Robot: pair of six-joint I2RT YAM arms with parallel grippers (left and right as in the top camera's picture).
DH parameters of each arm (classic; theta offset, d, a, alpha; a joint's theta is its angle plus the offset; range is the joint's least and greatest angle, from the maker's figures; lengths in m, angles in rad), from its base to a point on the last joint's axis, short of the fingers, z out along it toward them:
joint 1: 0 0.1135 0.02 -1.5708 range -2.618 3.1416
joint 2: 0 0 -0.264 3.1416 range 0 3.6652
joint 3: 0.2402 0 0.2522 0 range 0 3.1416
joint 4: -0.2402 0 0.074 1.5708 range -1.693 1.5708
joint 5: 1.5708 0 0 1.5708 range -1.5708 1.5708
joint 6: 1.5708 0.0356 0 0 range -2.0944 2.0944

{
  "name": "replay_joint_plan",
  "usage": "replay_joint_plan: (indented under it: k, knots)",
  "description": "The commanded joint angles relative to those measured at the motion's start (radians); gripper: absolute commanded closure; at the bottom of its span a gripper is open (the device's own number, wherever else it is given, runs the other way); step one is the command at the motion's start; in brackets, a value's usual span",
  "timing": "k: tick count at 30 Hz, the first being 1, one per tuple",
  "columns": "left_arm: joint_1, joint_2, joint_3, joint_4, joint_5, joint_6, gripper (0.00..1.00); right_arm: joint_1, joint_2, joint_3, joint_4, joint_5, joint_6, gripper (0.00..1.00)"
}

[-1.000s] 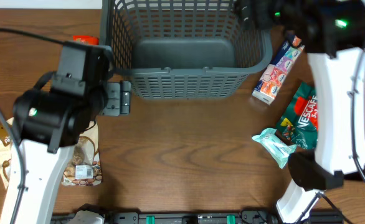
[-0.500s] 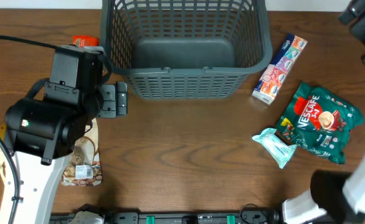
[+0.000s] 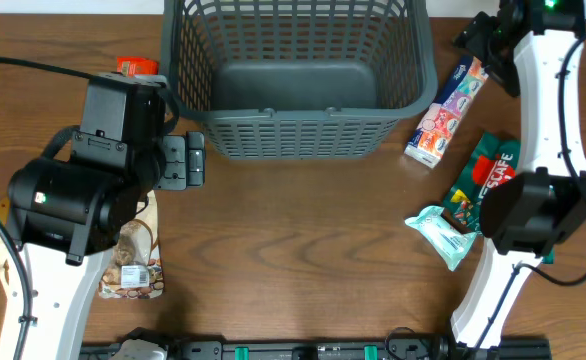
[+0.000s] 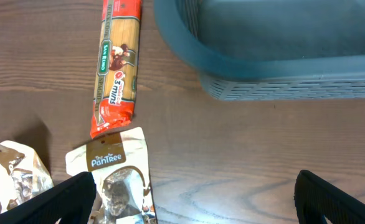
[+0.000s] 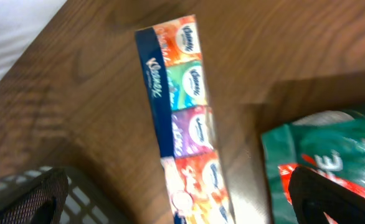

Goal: Pack container
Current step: 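Grasp the Kleenex tissue-pack bundle with the right gripper, then carry the tissue bundle into the basket and release it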

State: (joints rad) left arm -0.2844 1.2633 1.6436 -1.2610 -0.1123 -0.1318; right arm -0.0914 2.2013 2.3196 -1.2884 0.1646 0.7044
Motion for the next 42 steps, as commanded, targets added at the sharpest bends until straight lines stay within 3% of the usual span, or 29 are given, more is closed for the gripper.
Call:
replay_joint_plan:
  k: [1, 21, 23, 25, 30, 37, 42]
  knots:
    - [-0.002, 0.006, -0.006, -0.007, -0.016, -0.013, 0.08, -0.005, 0.053, 0.008, 0.026, -0.011, -0.006, 0.01]
    - [-0.002, 0.006, -0.006, -0.007, -0.016, -0.024, 0.08, 0.0, 0.37, 0.008, 0.1, -0.043, -0.072, 0.04]
    - [-0.002, 0.006, -0.006, -0.007, -0.016, -0.024, 0.08, 0.0, 0.383, 0.007, 0.099, -0.047, -0.083, 0.12]
    - [-0.002, 0.006, -0.006, -0.007, -0.016, -0.024, 0.08, -0.001, 0.389, 0.007, 0.1, -0.051, -0.101, 0.32]
    - [-0.002, 0.006, -0.006, -0.007, -0.016, -0.024, 0.08, -0.001, 0.39, 0.007, 0.107, -0.076, -0.131, 0.99]
    - [-0.002, 0.006, -0.006, -0.008, -0.016, -0.023, 0.08, -0.002, 0.354, 0.029, 0.08, -0.112, -0.194, 0.99]
    - [-0.002, 0.006, -0.006, -0.019, -0.016, -0.023, 0.08, -0.003, 0.206, 0.082, 0.07, -0.023, -0.214, 0.99]
